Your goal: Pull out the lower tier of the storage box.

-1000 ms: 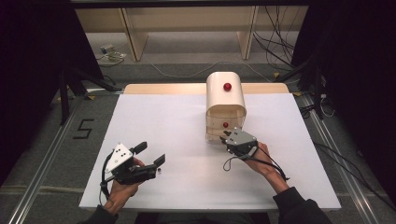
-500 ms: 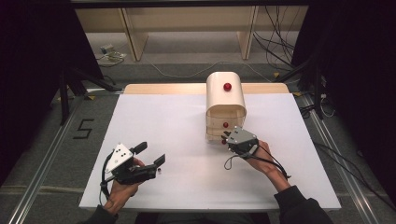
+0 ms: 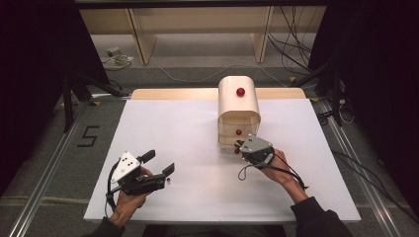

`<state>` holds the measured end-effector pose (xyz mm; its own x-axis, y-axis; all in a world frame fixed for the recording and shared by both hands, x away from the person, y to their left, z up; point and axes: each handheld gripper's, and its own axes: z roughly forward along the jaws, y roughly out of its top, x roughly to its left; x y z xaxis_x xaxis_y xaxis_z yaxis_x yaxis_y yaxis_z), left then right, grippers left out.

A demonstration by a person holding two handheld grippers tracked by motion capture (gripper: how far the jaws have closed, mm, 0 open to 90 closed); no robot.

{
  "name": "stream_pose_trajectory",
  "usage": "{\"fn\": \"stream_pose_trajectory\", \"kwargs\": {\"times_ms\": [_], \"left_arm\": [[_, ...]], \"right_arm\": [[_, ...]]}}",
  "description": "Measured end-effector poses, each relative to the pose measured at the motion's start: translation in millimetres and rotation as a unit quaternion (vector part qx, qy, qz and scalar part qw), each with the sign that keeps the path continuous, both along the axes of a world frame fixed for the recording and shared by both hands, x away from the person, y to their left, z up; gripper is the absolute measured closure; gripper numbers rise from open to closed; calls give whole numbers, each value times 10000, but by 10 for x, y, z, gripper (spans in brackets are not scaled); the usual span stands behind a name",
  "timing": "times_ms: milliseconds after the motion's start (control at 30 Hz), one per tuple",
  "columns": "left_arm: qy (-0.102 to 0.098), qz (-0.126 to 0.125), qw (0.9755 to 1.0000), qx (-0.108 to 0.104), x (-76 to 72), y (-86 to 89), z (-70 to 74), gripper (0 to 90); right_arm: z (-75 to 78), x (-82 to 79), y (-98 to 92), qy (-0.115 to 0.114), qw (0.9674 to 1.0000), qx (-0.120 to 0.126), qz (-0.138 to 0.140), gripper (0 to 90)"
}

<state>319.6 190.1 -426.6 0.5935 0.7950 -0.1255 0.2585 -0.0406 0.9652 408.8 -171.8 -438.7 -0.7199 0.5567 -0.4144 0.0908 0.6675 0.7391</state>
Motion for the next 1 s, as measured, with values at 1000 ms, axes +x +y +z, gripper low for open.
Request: {"fn": "stream_pose_trajectory", "kwargs": {"times_ms": [1000], "left_arm": [[-38, 38, 10000, -24, -6, 13, 11, 159]], "right_arm": [[34, -64, 16, 123, 9998, -73, 133, 834]]}}
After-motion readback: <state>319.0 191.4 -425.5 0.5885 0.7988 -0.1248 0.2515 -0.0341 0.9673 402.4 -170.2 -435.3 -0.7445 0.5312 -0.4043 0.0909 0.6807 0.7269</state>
